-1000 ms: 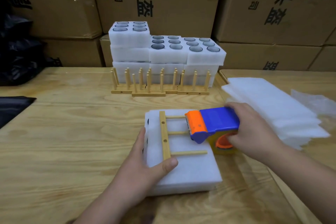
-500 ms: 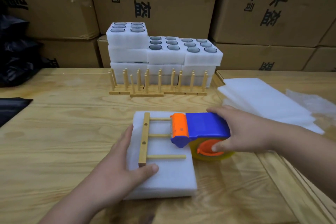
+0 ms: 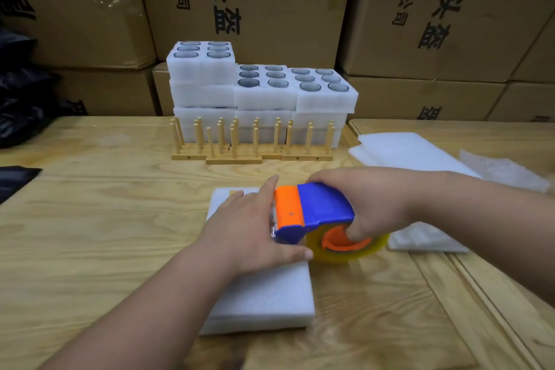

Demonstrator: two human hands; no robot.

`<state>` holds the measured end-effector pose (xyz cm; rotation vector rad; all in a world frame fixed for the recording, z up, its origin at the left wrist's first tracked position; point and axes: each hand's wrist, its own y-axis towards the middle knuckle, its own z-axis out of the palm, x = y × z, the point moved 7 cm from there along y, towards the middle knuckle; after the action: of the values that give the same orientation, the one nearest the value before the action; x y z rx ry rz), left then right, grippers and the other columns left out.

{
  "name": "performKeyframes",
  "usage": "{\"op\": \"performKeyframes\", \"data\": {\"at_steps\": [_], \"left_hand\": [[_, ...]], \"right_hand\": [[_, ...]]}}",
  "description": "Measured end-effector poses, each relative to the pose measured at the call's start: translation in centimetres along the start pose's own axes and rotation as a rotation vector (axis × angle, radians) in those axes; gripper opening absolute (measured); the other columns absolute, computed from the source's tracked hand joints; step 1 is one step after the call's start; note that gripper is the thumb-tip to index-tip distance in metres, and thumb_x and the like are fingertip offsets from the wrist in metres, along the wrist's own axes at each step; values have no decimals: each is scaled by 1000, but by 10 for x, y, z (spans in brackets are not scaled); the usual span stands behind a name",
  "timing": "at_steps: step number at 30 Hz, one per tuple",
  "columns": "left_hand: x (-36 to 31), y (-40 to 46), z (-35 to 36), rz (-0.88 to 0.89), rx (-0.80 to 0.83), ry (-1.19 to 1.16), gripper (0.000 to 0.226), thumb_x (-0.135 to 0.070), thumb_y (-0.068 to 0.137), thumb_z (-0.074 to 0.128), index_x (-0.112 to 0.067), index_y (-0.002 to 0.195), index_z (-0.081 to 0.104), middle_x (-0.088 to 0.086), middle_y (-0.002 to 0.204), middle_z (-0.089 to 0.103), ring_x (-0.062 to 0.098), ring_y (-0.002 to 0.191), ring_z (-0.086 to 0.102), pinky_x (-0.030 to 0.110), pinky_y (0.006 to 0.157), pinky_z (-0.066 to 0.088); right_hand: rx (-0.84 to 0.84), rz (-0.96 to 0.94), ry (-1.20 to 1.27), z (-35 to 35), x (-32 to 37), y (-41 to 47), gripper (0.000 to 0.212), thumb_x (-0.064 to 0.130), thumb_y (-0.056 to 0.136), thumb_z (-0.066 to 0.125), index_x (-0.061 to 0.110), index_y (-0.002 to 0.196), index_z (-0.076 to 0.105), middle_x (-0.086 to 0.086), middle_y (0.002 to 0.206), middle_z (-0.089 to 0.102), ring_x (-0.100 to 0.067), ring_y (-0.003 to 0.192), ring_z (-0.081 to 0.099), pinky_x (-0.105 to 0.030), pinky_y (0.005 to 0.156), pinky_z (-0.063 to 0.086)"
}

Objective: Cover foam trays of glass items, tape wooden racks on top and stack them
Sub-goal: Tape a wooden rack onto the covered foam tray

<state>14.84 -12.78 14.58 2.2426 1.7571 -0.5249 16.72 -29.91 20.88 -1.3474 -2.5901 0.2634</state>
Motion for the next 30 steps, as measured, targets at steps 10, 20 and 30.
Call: {"op": "performKeyframes", "data": {"at_steps": [10,20,30], "left_hand": [[4,-4,-3,73,-80,121,104,-83,76,55,-34,160,16,-9,163,32,17,152,21,27,121,8],[7,-5,2,113,13,262,121,-99,58,11,-34,160,17,-10,167,20,8,153,14,35,126,-1],[-11,-22,-37,201,-119,-426,85,-84,74,48,-50,150,35,-31,156,34,-13,146,19,25,120,23]], "right_hand": [[-88,36,-259,-17,-21,-28,78,83,64,60,54,129,30,27,112,52,-10,91,56,-32,77,49],[-25,256,-253,-21,-95,-109,84,89,57,60,74,128,18,37,109,50,0,91,58,-30,76,55],[-237,-32,-74,-58,-11,-87,80,82,63,70,63,130,31,39,115,51,9,101,55,-22,74,53]]}}
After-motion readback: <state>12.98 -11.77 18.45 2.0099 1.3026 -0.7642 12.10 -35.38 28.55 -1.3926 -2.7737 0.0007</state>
